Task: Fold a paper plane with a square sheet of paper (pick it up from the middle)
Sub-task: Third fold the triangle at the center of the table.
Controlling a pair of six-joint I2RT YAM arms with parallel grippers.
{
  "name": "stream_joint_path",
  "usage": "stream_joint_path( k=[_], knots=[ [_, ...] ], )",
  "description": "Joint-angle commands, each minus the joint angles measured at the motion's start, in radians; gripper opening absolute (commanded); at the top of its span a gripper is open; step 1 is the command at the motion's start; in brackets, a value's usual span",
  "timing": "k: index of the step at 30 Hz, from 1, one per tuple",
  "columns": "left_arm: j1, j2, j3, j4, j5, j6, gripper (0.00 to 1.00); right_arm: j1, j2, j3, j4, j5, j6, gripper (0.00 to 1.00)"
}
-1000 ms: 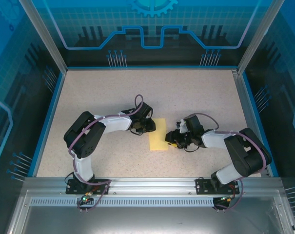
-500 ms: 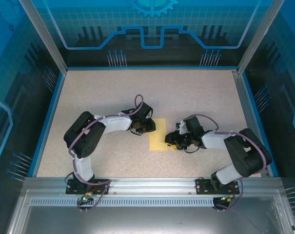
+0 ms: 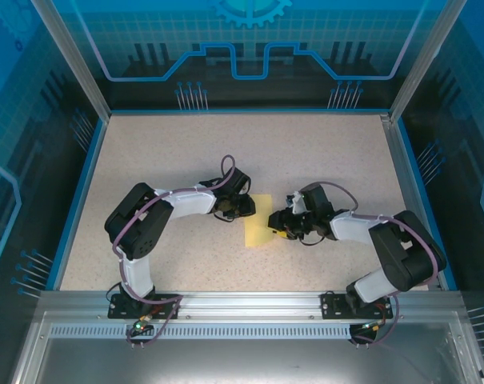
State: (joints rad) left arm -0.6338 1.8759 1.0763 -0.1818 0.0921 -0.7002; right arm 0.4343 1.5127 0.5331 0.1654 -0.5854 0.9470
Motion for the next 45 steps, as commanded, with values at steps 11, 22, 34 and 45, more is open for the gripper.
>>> stream_joint_path(
  k=[11, 22, 34, 45],
  knots=[
    [0.006, 0.004, 0.009, -0.028, 0.011, 0.013, 0.27, 0.0, 0.126, 0.09, 0.016, -0.018, -0.009, 0.39],
    [0.003, -0.093, -0.074, 0.045, 0.059, 0.12, 0.34, -0.048, 0.234, 0.206, -0.07, -0.05, -0.111, 0.27],
    [-0.247, -0.248, -0.119, -0.067, -0.129, 0.354, 0.57, -0.061, 0.258, 0.223, -0.073, -0.066, -0.1, 0.19],
    [-0.463, -0.15, -0.045, -0.158, -0.384, 0.444, 0.66, -0.071, 0.254, 0.231, -0.083, -0.076, -0.083, 0.2]
  ],
)
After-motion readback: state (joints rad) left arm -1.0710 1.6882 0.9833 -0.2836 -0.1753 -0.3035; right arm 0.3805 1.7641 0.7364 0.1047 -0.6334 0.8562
